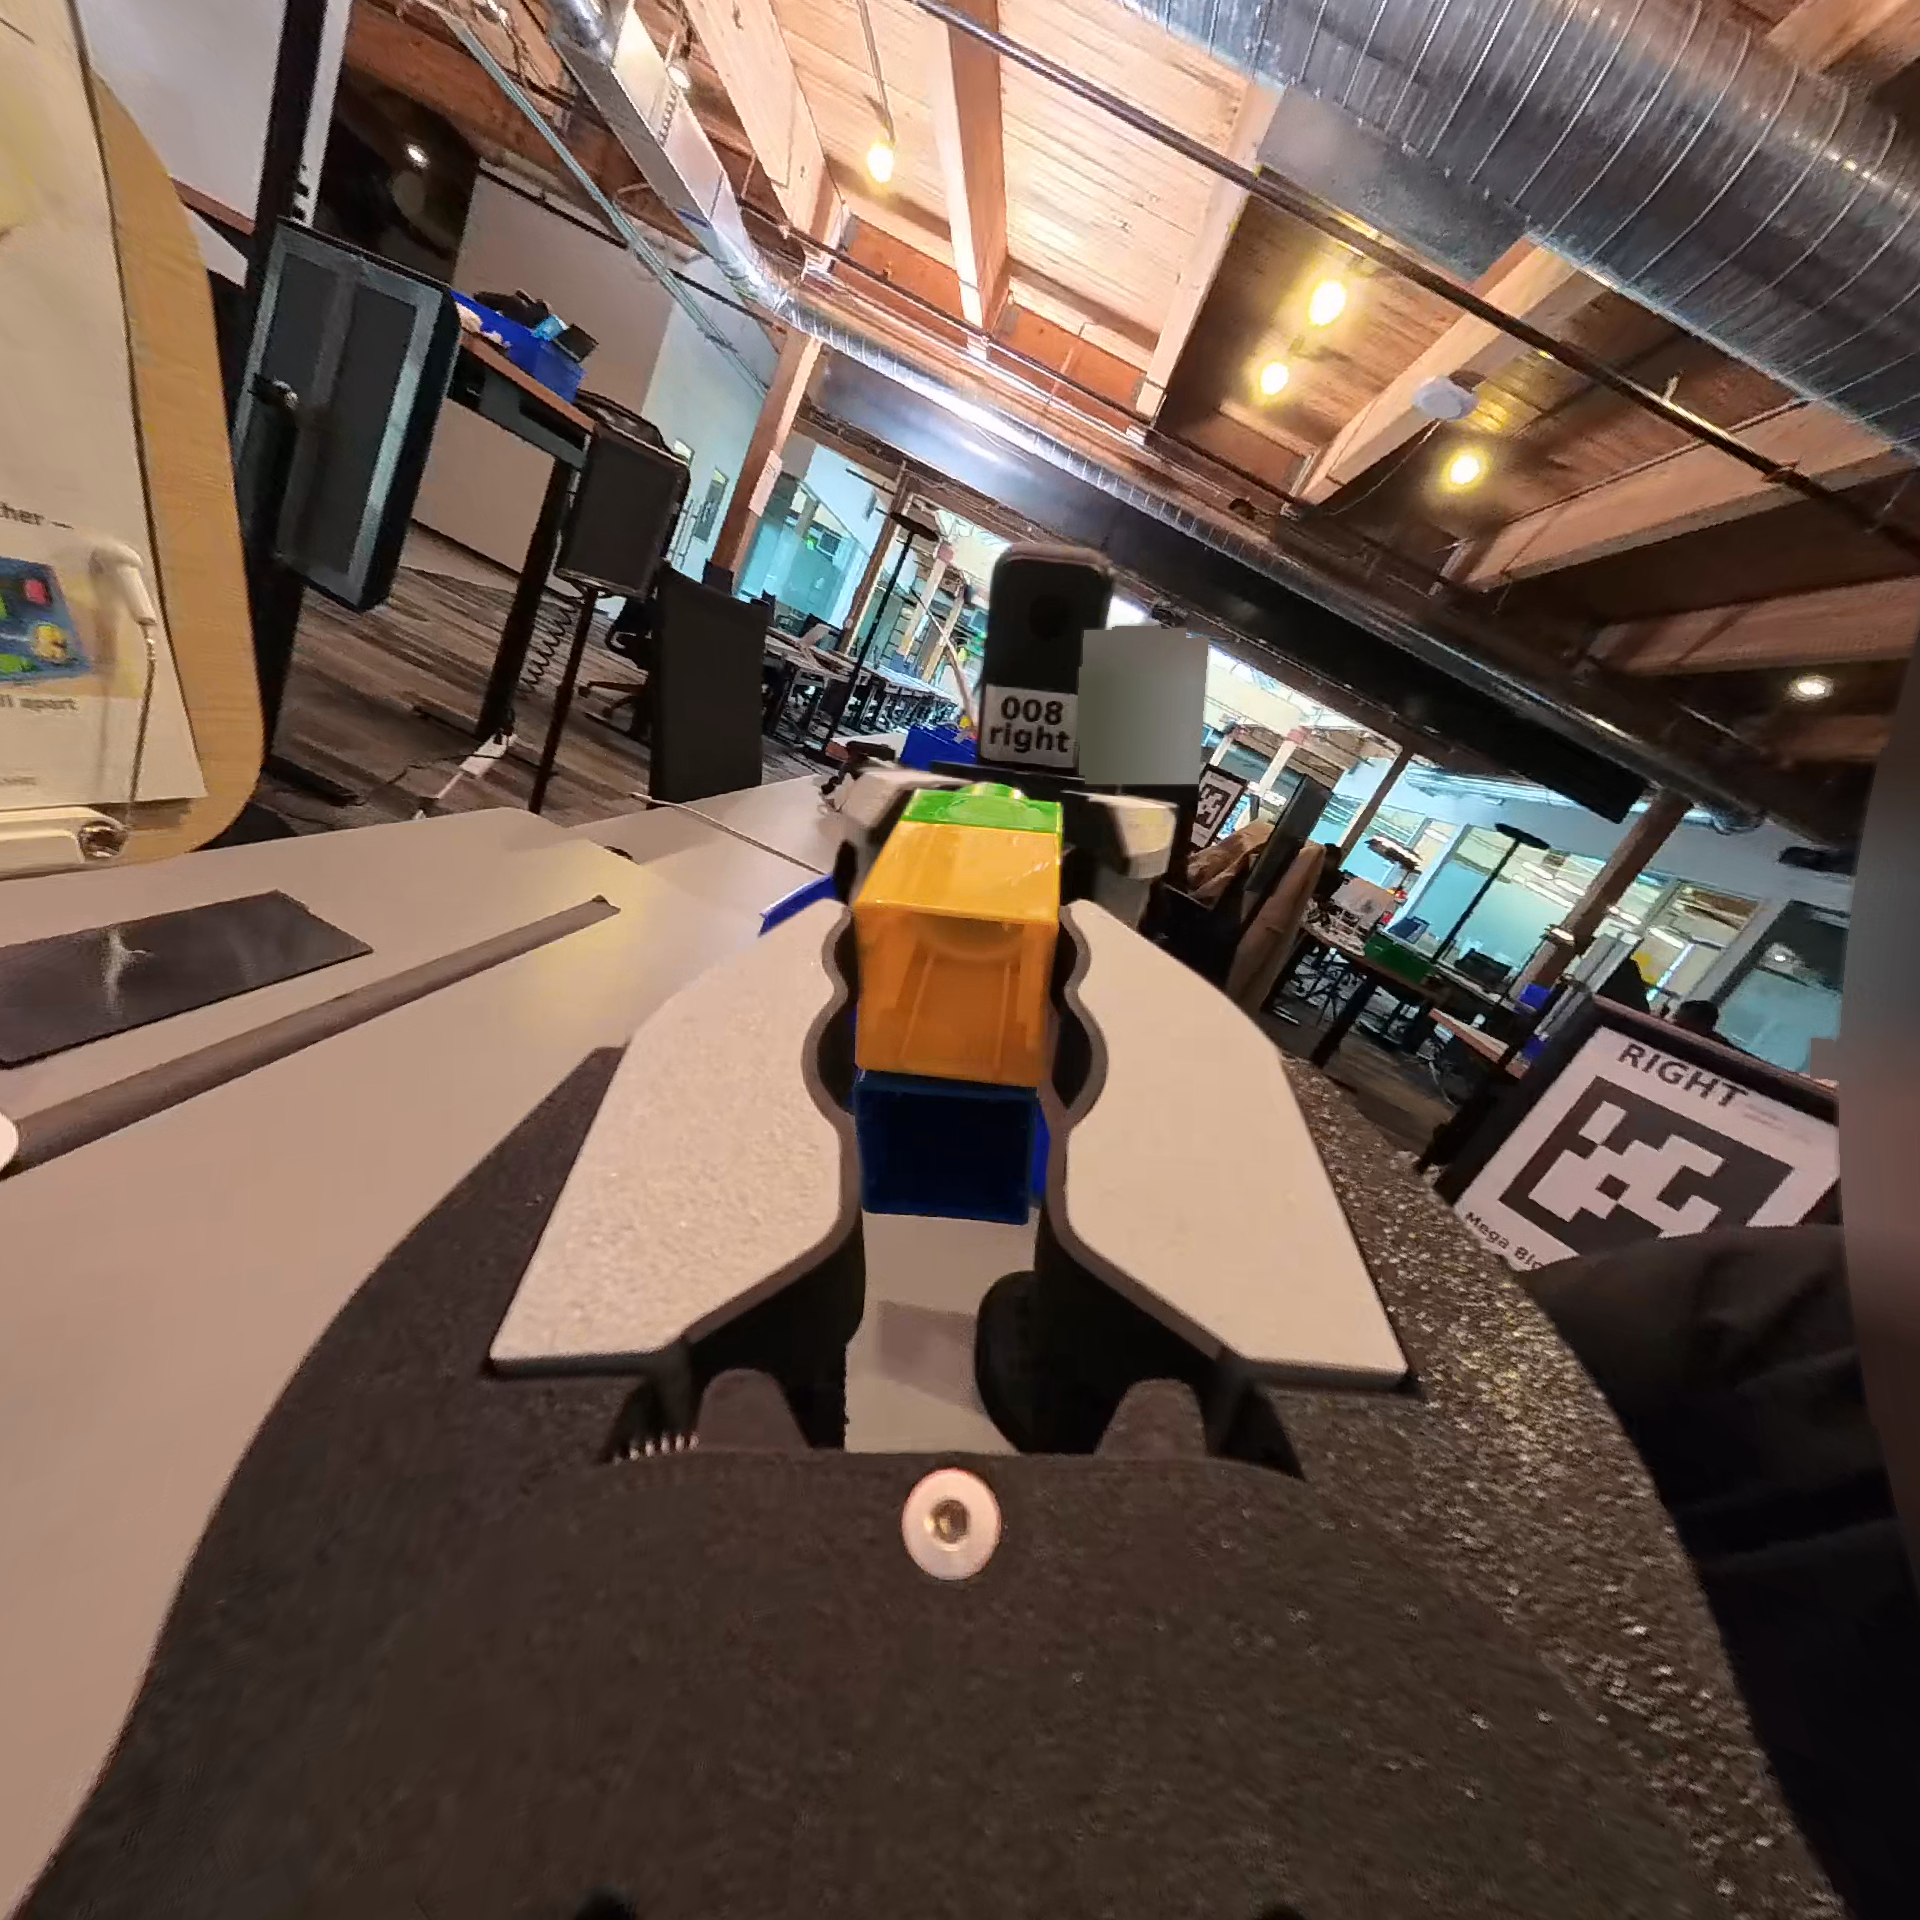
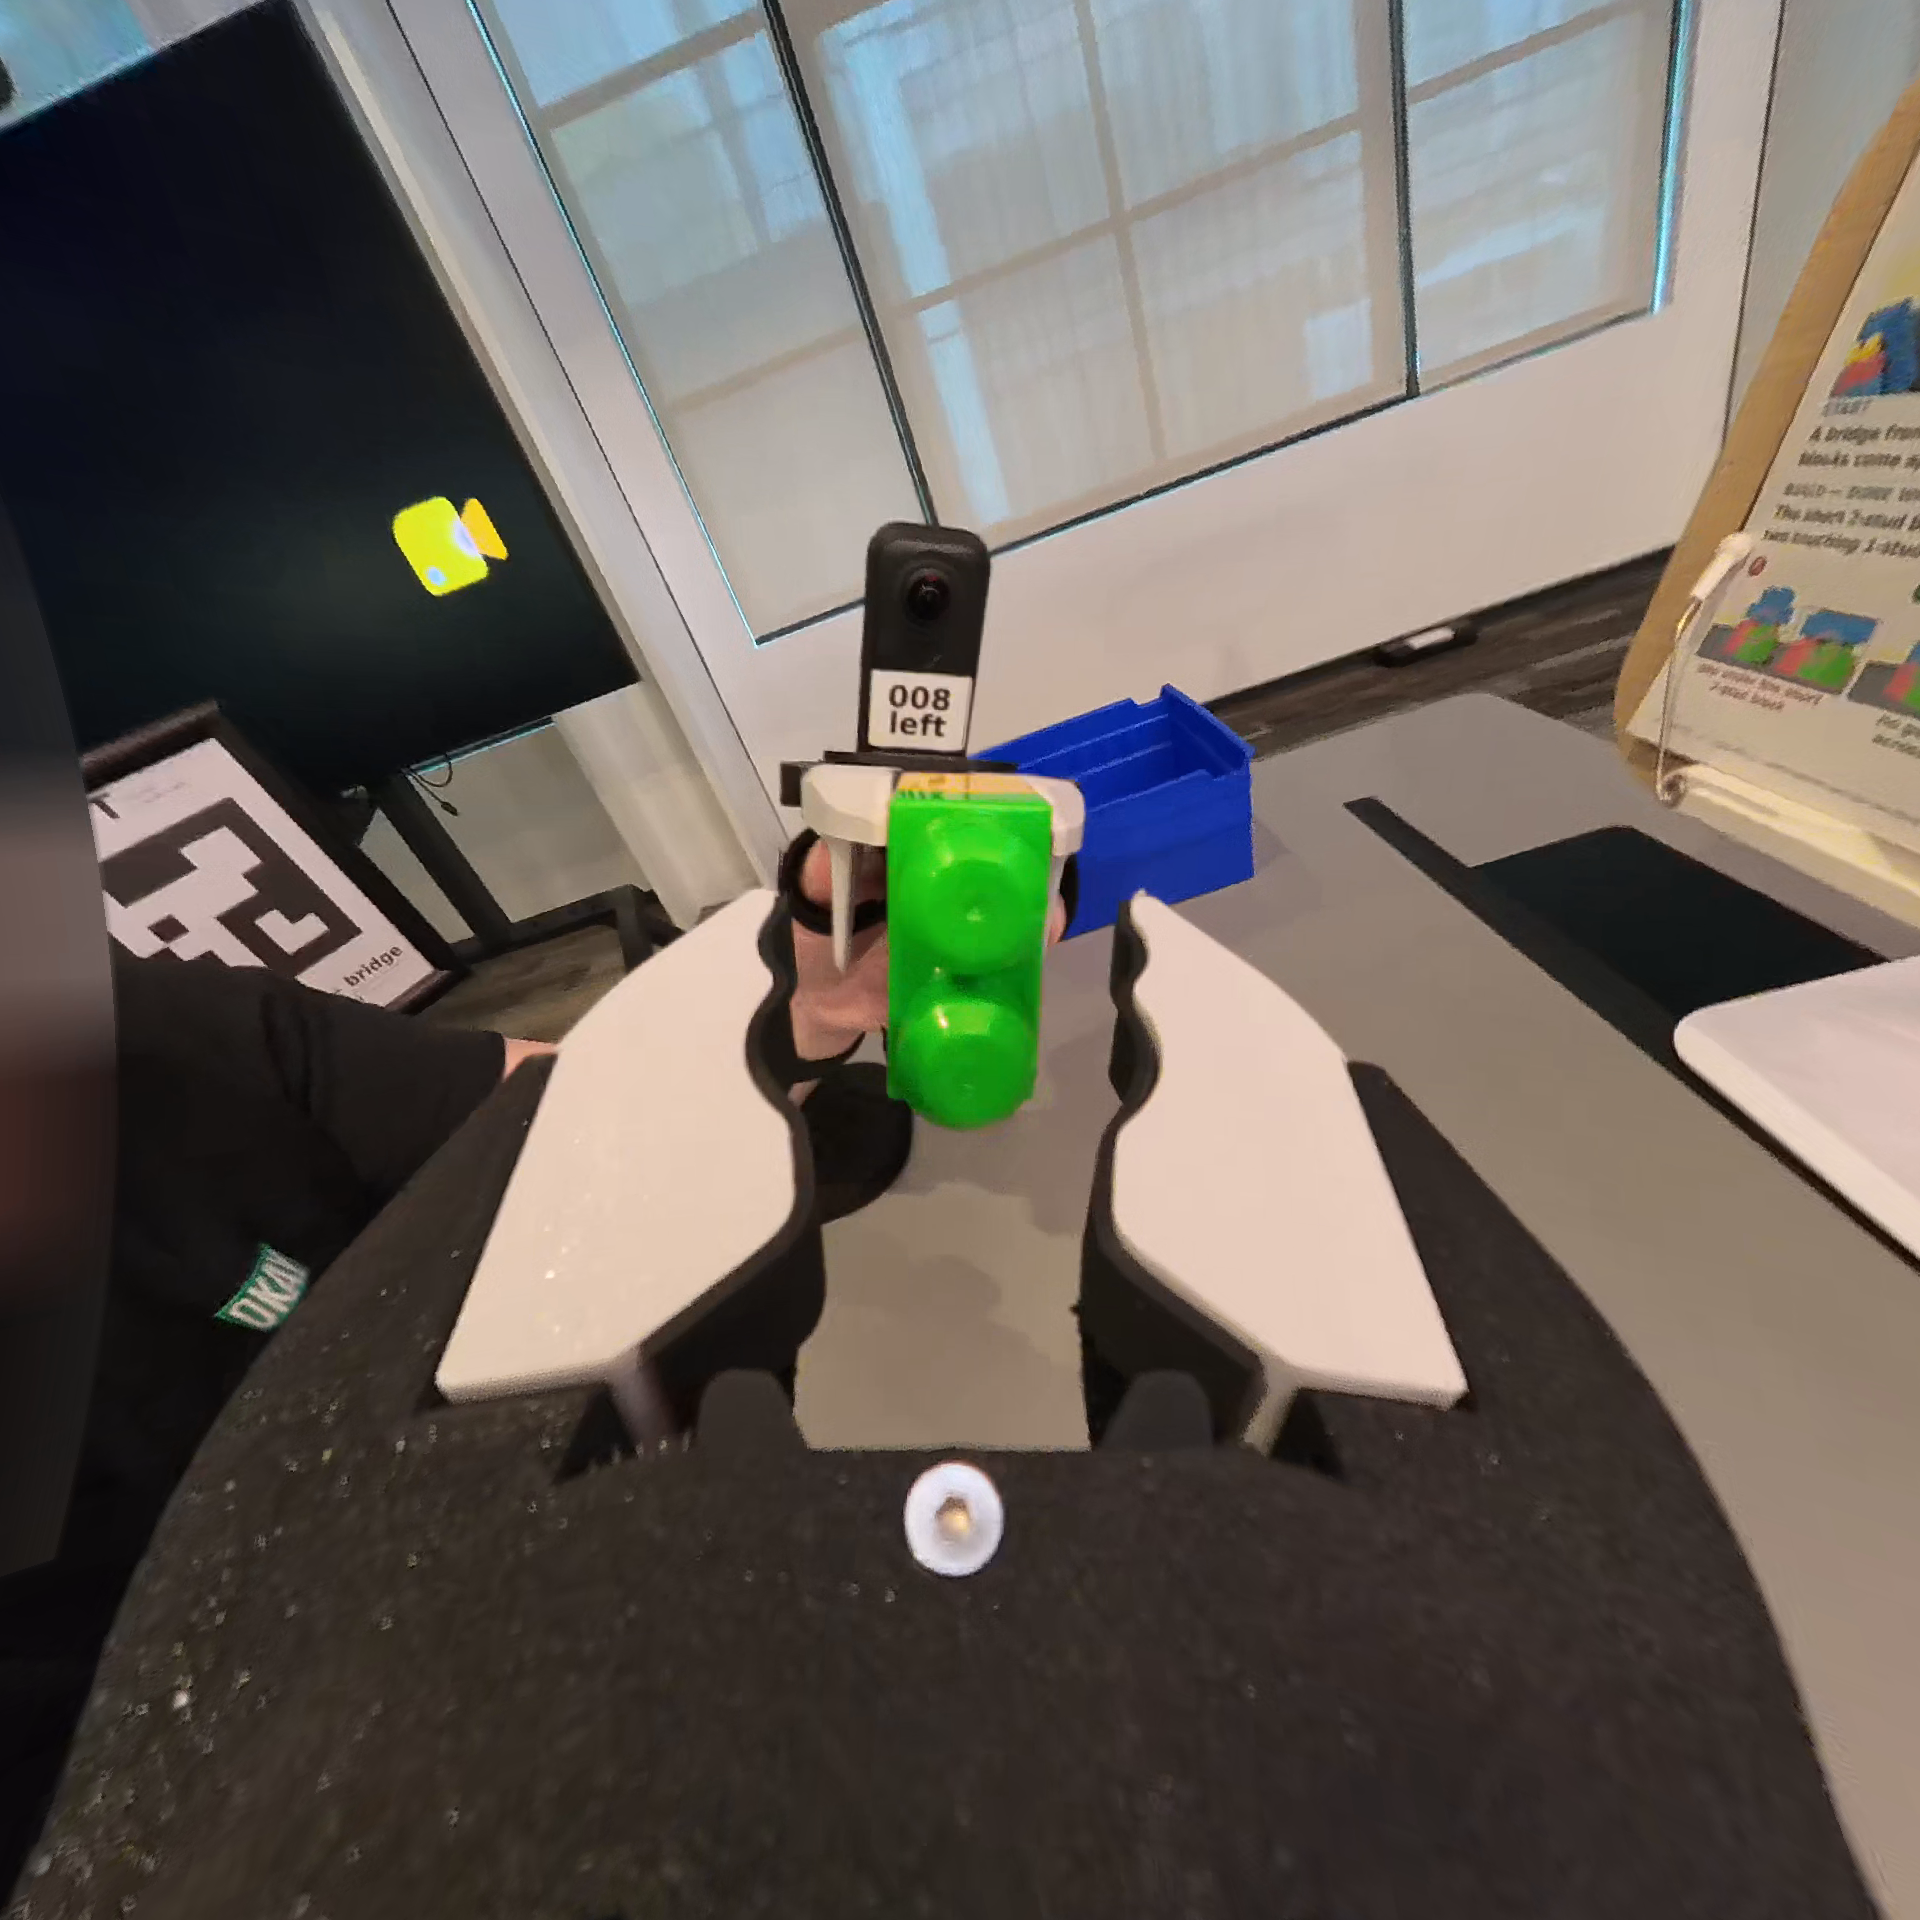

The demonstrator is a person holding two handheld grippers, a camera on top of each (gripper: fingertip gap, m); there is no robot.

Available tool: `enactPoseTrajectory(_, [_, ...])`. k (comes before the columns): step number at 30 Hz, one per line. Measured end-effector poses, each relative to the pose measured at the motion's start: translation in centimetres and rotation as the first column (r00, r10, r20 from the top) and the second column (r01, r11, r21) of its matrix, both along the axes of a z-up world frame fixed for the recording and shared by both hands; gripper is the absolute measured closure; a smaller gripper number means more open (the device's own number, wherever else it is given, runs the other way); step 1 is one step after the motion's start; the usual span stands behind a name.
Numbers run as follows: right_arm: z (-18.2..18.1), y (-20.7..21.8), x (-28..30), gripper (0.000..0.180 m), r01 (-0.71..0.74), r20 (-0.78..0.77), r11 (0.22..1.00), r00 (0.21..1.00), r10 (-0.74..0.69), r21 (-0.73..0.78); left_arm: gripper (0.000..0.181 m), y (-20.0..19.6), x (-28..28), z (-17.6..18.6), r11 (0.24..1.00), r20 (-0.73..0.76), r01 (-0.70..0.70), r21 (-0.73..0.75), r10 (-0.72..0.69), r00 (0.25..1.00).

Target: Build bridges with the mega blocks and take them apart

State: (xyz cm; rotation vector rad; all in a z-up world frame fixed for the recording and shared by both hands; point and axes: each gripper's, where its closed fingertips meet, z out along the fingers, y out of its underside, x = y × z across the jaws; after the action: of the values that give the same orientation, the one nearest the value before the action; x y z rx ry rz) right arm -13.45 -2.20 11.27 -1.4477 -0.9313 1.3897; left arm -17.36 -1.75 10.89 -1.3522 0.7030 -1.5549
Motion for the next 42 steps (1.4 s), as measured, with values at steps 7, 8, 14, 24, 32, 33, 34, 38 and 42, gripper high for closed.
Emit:
enactPoseTrajectory(7, [-3.3,0.1,-1.9,0.131,-0.018,0.184,1.000,0.983,0.017,0.001,0.146,0.1,0.0,-0.2,1.000,-0.017,0.001,0.002,-0.001,1.000])
enactPoseTrajectory(8, [-3.4,-0.1,-2.0,0.138,-0.032,0.186,0.999,0.982,0.032,-0.001,0.146,0.2,0.0,-0.3,1.000,-0.020,-0.002,0.003,0.002,1.000])
enactPoseTrajectory(14, [-3.5,-0.1,-1.7,0.147,-0.029,0.212,1.000,0.977,0.027,0.007,0.125,0.3,0.1,-0.4,1.000,-0.025,0.002,-0.005,-0.003,1.000])
enactPoseTrajectory(24, [-1.7,1.0,-0.3,0.147,0.024,0.071,1.000,0.997,-0.023,-0.003,0.127,0.1,0.9,-2.0,0.997,-0.079,0.071,-0.002,-0.071,0.994])
enactPoseTrajectory(32, [-2.1,0.6,-0.9,0.147,-0.011,0.093,1.000,0.996,0.011,-0.001,0.143,-0.4,1.9,-2.5,0.997,-0.080,0.077,0.025,-0.075,0.994])
enactPoseTrajectory(33, [-2.2,0.6,-0.9,0.147,-0.014,0.095,1.000,0.995,0.013,0.002,0.143,-0.4,1.8,-2.3,0.997,-0.073,0.075,0.027,-0.073,0.995])
enactPoseTrajectory(34, [-2.2,0.6,-0.9,0.147,-0.013,0.096,1.000,0.995,0.013,0.003,0.143,-0.3,1.7,-2.2,0.997,-0.064,0.073,0.029,-0.072,0.995])
enactPoseTrajectory(38, [-2.2,0.4,-0.9,0.147,-0.022,0.096,1.000,0.995,0.021,0.003,0.145,-0.5,1.6,-2.2,0.996,-0.073,0.078,0.037,-0.075,0.994])
enactPoseTrajectory(42, [-2.2,0.1,-1.1,0.147,-0.035,0.102,0.999,0.994,0.034,0.014,0.146,-0.8,1.5,-2.3,0.994,-0.100,0.092,0.061,-0.086,0.991])
